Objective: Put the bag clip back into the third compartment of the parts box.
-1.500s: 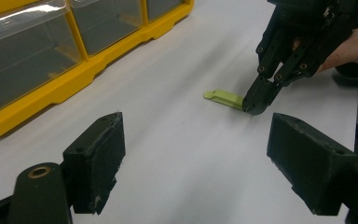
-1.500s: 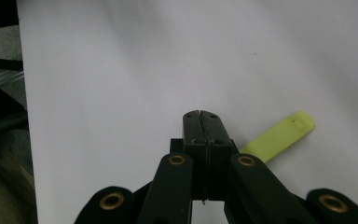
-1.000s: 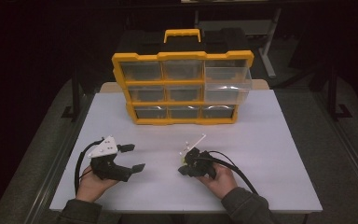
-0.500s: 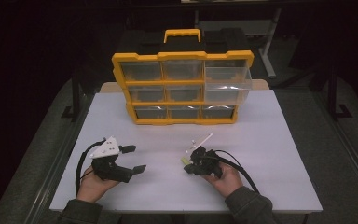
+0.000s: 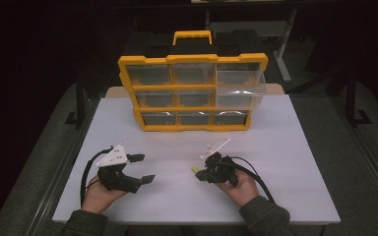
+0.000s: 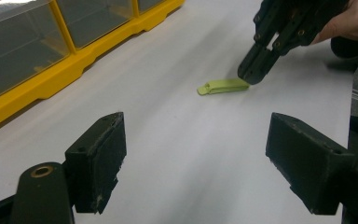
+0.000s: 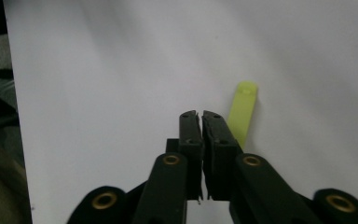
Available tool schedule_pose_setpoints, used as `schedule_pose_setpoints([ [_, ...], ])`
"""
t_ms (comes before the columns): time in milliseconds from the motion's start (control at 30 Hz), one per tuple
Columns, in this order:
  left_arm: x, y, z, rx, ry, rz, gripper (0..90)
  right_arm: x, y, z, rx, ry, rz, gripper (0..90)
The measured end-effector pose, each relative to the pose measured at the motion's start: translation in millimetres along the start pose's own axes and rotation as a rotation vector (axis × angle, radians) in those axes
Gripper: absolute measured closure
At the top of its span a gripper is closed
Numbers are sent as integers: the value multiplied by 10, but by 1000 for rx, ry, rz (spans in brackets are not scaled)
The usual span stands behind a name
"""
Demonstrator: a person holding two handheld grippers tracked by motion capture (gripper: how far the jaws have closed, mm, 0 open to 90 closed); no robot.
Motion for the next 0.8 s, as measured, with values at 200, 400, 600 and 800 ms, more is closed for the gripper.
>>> schedule_pose_setpoints([
  [200,-5,-4,-3,-2,-9,-4,198,-59,-112,-73,41,-35,27,655],
  [400,-5,6,-3,-2,0,-1,186,-90,-166,-16,66,-19,40,586],
  [600,-7,6,-8,-3,-6,-1,178,-66,-182,92,74,15,28,574],
  [800,-6,-4,0,-4,-13,-4,173,-55,-173,138,82,34,14,624],
])
Point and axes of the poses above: each handheld gripper's, and its own axes: z roughly forward along the jaws, x roughly out of its underside, y roughly to its left, the point moved 3 cm from there along z, roughly forward along the jaws, and after that the axes turned 6 degrees about -z, right-handed, at the moved point
